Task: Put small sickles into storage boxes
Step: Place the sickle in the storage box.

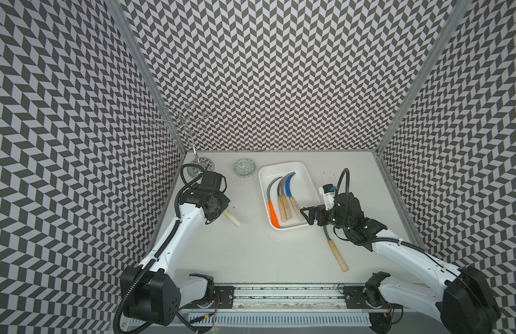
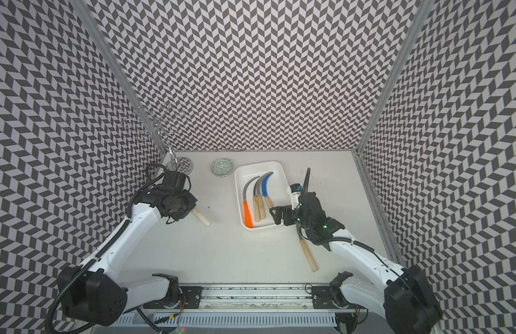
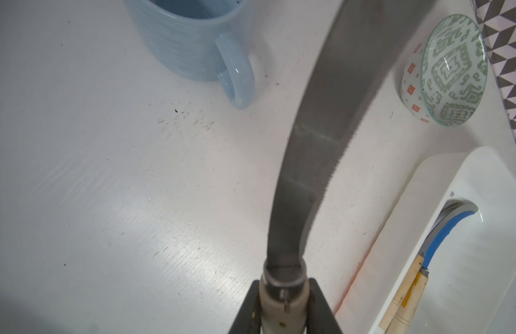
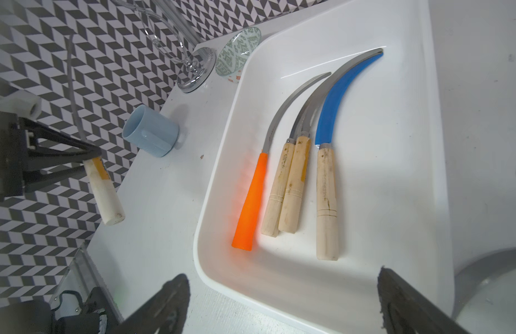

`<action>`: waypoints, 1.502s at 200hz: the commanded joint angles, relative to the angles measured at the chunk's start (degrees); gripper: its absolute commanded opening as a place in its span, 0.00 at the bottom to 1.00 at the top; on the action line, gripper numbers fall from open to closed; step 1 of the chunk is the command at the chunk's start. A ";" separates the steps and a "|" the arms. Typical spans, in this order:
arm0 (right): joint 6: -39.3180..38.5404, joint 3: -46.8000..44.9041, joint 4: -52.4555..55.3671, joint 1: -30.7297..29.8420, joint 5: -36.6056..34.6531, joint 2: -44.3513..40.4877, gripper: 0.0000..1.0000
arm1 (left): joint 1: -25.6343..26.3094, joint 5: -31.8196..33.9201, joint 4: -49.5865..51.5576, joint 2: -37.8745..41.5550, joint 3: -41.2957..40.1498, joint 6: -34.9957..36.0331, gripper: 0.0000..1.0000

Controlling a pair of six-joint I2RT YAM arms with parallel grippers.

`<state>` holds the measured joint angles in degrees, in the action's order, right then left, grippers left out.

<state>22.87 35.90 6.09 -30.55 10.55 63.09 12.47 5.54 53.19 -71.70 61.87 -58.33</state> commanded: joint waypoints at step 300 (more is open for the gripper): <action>11.32 1.61 8.59 1.24 -15.29 -12.51 1.00 | 23.30 -2.04 11.59 -37.50 40.41 11.63 0.23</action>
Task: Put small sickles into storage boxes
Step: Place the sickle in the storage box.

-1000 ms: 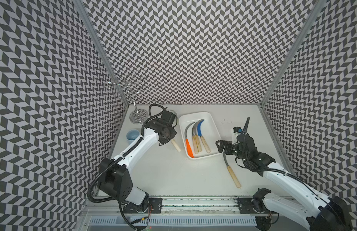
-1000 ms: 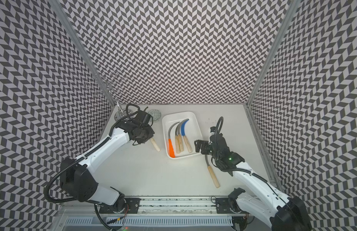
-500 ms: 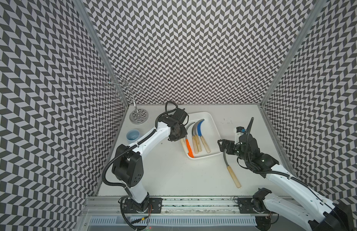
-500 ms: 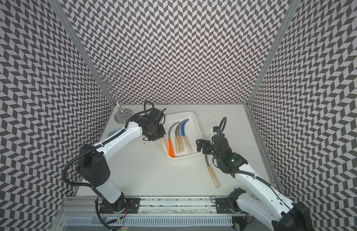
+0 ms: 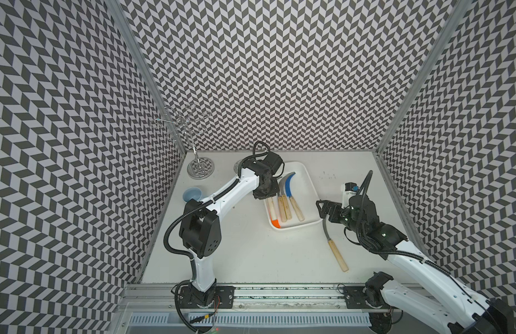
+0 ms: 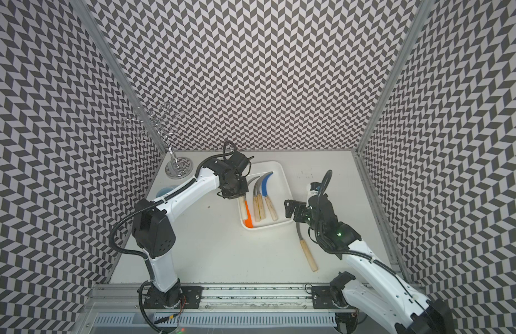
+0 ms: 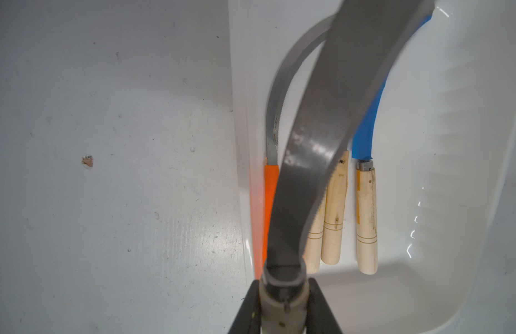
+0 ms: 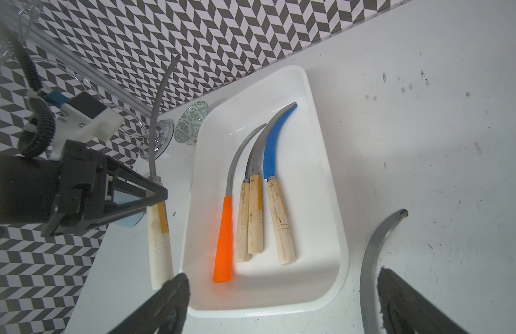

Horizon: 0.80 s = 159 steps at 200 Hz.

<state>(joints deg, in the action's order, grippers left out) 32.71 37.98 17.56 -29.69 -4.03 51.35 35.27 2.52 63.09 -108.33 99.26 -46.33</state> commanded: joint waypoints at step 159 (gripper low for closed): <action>1.09 -1.99 -3.50 0.57 -0.30 -0.33 1.00 | -0.27 -2.31 2.38 -13.83 14.58 1.99 0.23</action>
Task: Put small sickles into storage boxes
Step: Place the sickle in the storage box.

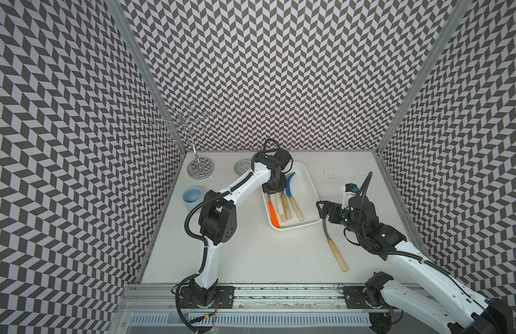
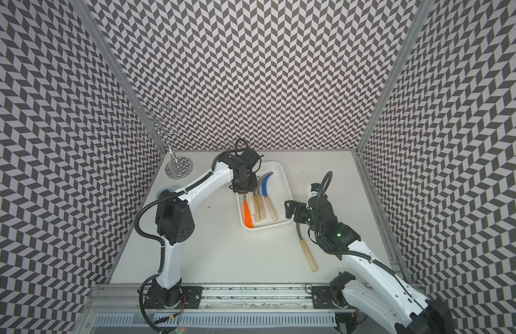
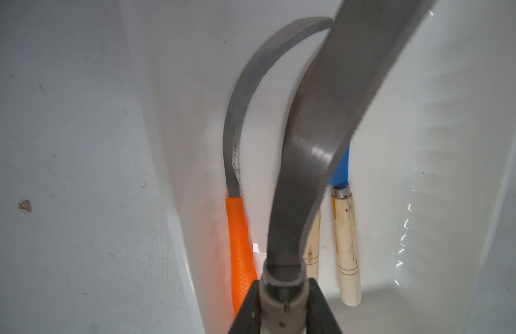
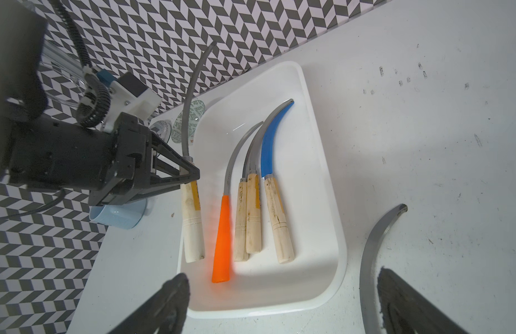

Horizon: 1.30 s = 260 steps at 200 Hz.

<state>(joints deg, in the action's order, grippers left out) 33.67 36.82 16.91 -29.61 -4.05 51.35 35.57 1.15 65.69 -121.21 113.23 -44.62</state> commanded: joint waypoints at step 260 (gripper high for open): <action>-1.32 -3.29 -2.76 2.41 0.10 -0.88 1.00 | -1.29 -3.60 -7.83 -3.11 -8.09 -0.73 0.22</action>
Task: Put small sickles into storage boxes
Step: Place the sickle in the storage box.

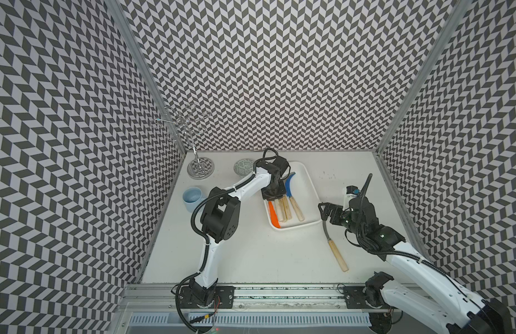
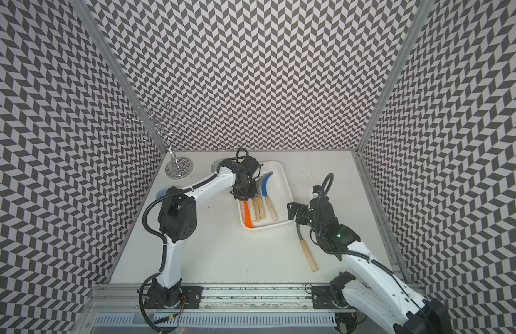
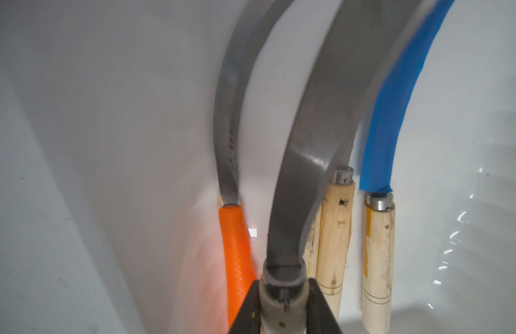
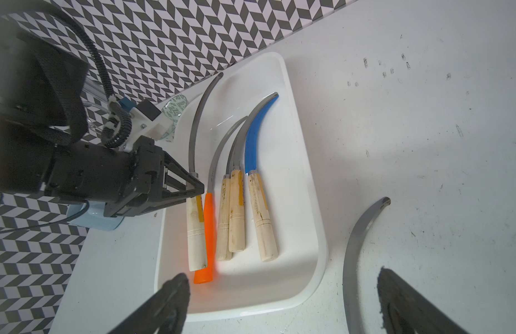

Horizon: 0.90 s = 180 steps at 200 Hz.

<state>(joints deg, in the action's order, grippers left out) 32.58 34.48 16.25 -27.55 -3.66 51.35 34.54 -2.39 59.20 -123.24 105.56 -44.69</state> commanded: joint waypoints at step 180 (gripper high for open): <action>-0.28 -1.36 -2.10 1.10 -0.03 -1.24 1.00 | -2.10 -2.75 -3.87 -2.53 -4.39 0.21 0.22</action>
<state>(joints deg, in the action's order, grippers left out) 32.51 33.89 16.27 -26.81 -3.64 51.29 32.88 -5.32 55.81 -124.29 101.71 -44.69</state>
